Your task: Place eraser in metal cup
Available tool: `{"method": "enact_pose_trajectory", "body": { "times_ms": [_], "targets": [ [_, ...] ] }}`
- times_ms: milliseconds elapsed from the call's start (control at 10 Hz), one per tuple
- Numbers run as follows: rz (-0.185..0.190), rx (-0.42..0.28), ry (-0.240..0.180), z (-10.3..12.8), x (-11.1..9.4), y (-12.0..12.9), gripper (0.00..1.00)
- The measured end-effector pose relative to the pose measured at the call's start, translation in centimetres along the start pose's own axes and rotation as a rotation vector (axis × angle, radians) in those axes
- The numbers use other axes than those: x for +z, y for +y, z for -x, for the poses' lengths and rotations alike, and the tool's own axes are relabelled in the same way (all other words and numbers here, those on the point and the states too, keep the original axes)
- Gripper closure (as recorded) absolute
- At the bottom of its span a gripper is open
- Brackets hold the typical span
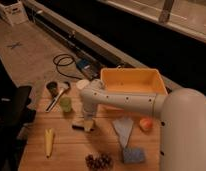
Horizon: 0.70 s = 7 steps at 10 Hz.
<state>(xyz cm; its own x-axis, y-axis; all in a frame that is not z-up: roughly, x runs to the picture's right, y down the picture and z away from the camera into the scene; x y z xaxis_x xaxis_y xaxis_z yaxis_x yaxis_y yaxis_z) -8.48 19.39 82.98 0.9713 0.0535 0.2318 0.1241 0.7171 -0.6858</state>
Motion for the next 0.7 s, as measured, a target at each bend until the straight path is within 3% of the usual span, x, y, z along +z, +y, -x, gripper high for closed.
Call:
{"method": "enact_pose_trajectory", "body": {
  "times_ms": [400,500,700],
  "targets": [
    [-0.009,-0.039,0.011,0.9,-0.1,0.2,0.88],
    [-0.022,-0.048,-0.003,1.3,-0.4,0.3,0.97],
    [-0.065,-0.069,-0.015,1.6,-2.5,0.0,1.0]
  ]
}}
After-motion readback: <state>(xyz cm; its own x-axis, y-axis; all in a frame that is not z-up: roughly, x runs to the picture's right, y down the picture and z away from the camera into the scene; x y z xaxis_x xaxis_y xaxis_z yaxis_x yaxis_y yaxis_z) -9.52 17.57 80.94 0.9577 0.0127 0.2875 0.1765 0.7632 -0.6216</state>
